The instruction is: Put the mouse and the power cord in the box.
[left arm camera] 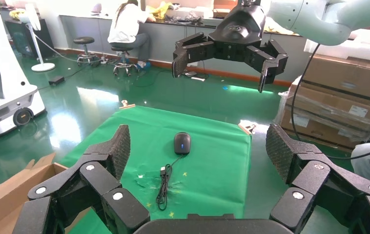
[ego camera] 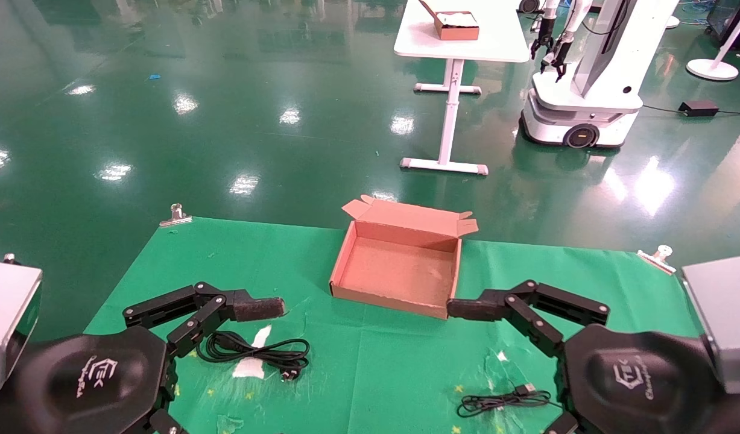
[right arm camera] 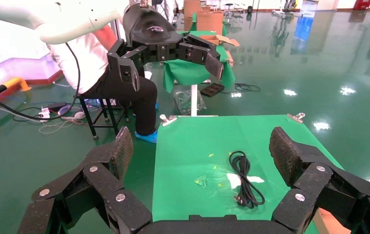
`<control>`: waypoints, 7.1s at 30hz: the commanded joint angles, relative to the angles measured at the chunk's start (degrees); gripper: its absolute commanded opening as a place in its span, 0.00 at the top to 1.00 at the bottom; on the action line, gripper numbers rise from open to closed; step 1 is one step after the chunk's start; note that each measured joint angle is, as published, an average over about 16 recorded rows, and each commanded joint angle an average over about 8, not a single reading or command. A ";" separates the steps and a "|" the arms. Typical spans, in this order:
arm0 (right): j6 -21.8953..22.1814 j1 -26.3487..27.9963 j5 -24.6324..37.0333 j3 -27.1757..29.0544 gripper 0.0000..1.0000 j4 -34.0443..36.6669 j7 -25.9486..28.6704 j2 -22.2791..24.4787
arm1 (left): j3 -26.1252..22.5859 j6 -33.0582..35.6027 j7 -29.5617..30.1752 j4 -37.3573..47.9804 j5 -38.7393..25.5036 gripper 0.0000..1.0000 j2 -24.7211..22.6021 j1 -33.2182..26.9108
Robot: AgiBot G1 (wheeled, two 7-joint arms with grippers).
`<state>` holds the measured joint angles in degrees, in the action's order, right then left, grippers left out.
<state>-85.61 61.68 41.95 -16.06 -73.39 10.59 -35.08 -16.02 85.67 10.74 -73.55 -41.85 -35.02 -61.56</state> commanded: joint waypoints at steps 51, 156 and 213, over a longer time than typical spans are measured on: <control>-4.70 3.56 7.93 -4.57 0.00 9.64 -5.48 0.71 | -5.35 3.16 -8.29 9.08 -12.37 0.00 -4.48 -7.61; 13.69 33.93 51.06 -31.37 1.00 72.27 -60.76 -29.56 | -24.84 -26.32 -67.98 71.25 -55.36 1.00 -33.51 -33.35; 33.40 45.36 42.88 -24.57 1.00 66.11 -63.39 -38.89 | -14.32 -38.08 -44.81 69.29 -39.68 1.00 -43.08 -52.50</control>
<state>-52.56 106.46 84.44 -40.46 -8.25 -52.01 -73.10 -30.90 49.33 -34.07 -4.34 -81.87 -77.25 -113.81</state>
